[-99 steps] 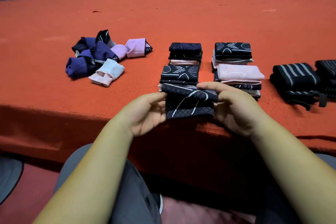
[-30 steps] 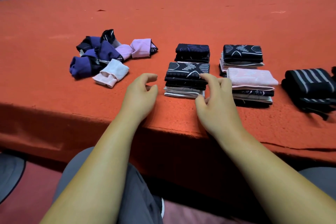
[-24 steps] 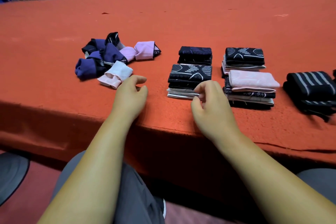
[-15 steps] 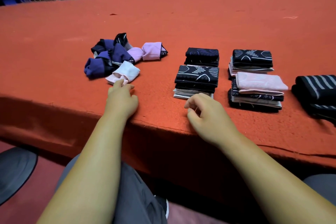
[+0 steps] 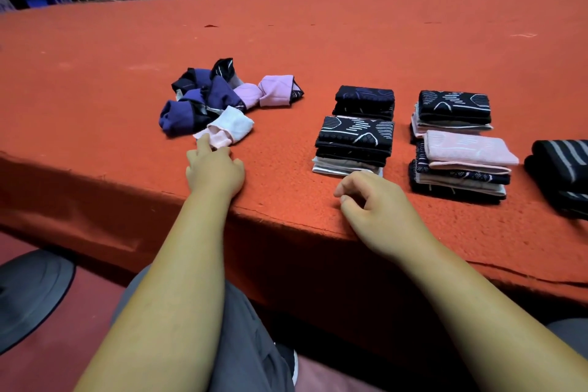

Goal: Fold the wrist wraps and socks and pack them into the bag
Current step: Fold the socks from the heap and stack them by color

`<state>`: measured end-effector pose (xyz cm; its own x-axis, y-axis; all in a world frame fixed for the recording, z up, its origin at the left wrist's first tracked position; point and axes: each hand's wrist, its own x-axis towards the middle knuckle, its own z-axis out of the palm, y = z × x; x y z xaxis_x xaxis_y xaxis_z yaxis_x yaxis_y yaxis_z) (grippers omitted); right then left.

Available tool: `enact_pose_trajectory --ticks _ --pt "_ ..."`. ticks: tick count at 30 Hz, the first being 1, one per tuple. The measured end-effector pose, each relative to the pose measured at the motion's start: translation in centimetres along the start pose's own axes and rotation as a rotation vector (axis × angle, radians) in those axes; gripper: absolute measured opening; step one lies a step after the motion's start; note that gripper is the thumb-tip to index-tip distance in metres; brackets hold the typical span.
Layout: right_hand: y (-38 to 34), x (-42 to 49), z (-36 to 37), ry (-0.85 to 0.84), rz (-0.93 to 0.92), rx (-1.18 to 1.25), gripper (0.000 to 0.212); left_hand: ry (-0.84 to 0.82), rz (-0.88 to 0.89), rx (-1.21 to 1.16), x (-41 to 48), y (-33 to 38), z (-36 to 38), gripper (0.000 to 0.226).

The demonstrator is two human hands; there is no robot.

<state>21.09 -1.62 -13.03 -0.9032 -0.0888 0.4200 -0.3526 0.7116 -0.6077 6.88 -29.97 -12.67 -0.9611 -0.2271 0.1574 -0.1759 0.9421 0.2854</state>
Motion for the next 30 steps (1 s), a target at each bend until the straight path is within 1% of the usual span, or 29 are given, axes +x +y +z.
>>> enact_pose_trajectory --ticks 2,5,7,9,12,15,16,17,18,20,21,22,24,26,28,30 --pt "0.0 0.0 0.0 -0.002 0.004 0.006 0.016 -0.022 -0.006 -0.004 0.0 -0.3 -0.1 0.046" --pt "-0.1 -0.1 0.0 -0.007 0.009 0.022 0.016 -0.063 0.03 0.07 0.2 -0.3 0.0 0.052" --pt "0.0 -0.1 0.0 -0.01 0.015 0.025 0.016 -0.066 0.037 0.107 0.2 -0.2 0.1 0.056" --pt "-0.1 -0.1 -0.1 -0.01 0.014 0.025 0.016 -0.045 0.042 0.086 0.1 -0.3 0.2 0.057" --pt "-0.2 -0.2 -0.1 -0.009 0.003 0.018 0.017 0.07 0.097 -0.028 -0.6 0.0 0.0 0.053" --pt "-0.1 -0.2 -0.2 0.009 0.0 0.041 0.02 0.295 0.243 -0.105 -2.5 1.3 -0.8 0.03" --pt "-0.2 -0.3 -0.3 0.022 0.006 0.06 0.021 0.351 0.279 -0.175 -3.5 1.9 -1.2 0.025" --pt "-0.4 -0.4 -0.3 0.033 0.012 0.077 0.021 0.372 0.292 -0.3 -4.6 2.5 -1.7 0.022" --pt "-0.5 -0.5 -0.3 0.043 0.014 0.094 0.02 0.348 0.286 -0.476 -6.0 3.2 -2.3 0.021" --pt "-1.1 -0.9 -0.3 0.052 0.011 0.141 0.021 0.203 0.252 -0.83 -9.0 4.5 -3.3 0.02" --pt "-1.5 -1.0 -0.3 0.042 0.012 0.174 0.025 0.129 0.26 -0.941 -10.4 5.2 -3.9 0.022" --pt "-1.8 -1.1 -0.3 0.025 0.019 0.208 0.031 0.068 0.29 -1.0 -11.7 5.7 -4.3 0.025" --pt "-2.6 -1.3 -0.4 -0.004 0.051 0.262 0.042 -0.034 0.352 -1.024 -13.3 6.5 -4.9 0.031" --pt "-2.9 -1.5 -0.4 0.005 0.086 0.282 0.046 -0.122 0.391 -1.005 -13.9 7.0 -5.2 0.028" --pt "-2.9 -1.7 -0.6 0.042 0.133 0.304 0.039 -0.176 0.401 -0.985 -14.0 7.4 -5.3 0.02" --pt "-2.7 -1.8 -0.7 0.068 0.198 0.345 0.028 -0.188 0.42 -0.993 -13.9 7.3 -5.4 0.02"
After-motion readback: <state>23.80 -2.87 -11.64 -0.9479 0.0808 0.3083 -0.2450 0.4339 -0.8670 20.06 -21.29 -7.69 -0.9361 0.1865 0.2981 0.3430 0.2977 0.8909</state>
